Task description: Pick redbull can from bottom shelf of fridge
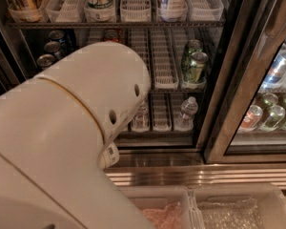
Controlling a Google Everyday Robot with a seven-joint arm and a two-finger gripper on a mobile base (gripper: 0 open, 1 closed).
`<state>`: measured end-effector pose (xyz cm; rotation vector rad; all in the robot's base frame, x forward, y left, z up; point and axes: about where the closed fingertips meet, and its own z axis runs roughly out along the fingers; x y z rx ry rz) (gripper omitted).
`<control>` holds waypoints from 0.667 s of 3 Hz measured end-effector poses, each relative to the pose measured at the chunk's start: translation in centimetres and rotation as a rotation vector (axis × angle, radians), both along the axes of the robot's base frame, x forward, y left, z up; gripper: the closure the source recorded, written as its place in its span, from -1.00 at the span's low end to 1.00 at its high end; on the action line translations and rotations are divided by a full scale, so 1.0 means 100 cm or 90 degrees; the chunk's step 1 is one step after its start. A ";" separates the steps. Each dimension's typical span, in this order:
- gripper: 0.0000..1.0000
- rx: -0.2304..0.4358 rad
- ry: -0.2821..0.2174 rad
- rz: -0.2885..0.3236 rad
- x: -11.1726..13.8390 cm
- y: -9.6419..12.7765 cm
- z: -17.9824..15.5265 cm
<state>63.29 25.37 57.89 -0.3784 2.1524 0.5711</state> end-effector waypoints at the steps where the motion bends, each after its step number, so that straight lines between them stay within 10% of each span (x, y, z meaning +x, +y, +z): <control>1: -0.58 0.017 -0.012 -0.028 0.005 0.000 0.004; 2: -0.54 0.028 -0.019 -0.030 0.009 0.004 0.006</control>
Offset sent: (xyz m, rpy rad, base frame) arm 0.0068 0.0244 0.0086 0.0633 -0.0431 -0.0212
